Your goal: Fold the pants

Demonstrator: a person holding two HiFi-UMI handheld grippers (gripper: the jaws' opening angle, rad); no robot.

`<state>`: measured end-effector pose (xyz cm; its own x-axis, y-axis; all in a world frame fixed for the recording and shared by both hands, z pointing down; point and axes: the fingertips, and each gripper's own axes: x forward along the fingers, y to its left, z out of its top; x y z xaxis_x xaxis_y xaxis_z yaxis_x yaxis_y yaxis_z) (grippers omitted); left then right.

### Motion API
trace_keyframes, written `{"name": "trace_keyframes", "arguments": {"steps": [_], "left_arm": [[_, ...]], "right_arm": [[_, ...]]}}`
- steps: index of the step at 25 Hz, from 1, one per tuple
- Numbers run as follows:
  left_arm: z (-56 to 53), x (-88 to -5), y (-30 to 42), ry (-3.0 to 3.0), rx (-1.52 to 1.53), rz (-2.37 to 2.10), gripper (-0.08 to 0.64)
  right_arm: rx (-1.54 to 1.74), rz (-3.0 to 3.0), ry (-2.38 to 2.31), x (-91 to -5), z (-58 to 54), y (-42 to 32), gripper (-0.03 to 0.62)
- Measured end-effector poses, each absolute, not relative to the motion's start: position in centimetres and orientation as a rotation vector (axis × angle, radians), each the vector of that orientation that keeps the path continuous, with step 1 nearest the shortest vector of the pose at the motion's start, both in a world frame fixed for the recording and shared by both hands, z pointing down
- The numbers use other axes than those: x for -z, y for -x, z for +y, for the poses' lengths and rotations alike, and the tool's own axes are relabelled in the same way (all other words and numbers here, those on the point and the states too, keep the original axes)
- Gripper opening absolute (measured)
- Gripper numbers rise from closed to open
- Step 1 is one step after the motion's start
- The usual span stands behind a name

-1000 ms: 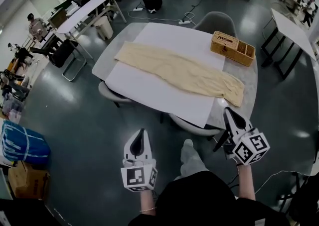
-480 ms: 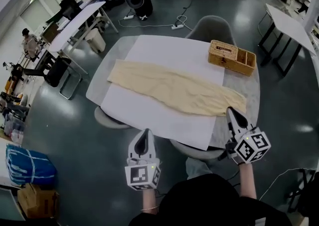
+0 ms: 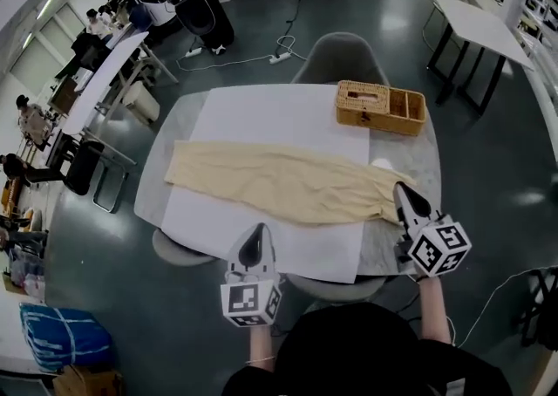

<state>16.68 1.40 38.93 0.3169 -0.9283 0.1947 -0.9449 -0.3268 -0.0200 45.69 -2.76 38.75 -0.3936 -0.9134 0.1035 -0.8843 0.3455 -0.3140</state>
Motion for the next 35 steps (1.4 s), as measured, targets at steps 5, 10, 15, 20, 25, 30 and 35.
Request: {"name": "trace_keyframes", "arguments": {"steps": [5, 10, 15, 20, 25, 30, 35], "left_arm": [[-1.0, -40.3, -19.1, -2.518, -0.31, -1.637, 0.014], [-3.3, -41.9, -20.9, -2.544, -0.355, -1.522, 0.014], [-4.7, -45.0, -23.0, -2.549, -0.429, -1.355, 0.014], [-6.8, -46.4, -25.0, -2.574, -0.45, -1.262, 0.014], [-8.4, -48.0, -27.3, -2.596, -0.491, -1.166, 0.014], [-9.4, -50.0, -28.5, -2.591, -0.511, -1.117, 0.014], [-9.6, -51.4, -29.3, -2.577, -0.547, -1.087, 0.014]], "right_arm": [[0.507, 2.457, 1.77, -39.8, -3.7, -47.7, 0.014], [0.544, 2.398, 1.858, -41.3, -4.2, -49.8, 0.014], [0.623, 2.361, 1.981, -44.1, -5.2, -51.8, 0.014], [0.81, 2.332, 2.052, -47.3, -6.1, -53.9, 0.014], [0.971, 2.283, 2.108, -50.6, -6.6, -55.9, 0.014], [1.118, 2.229, 2.178, -54.4, -6.8, -57.3, 0.015], [1.333, 2.167, 2.083, -56.9, -6.4, -57.2, 0.137]]}}
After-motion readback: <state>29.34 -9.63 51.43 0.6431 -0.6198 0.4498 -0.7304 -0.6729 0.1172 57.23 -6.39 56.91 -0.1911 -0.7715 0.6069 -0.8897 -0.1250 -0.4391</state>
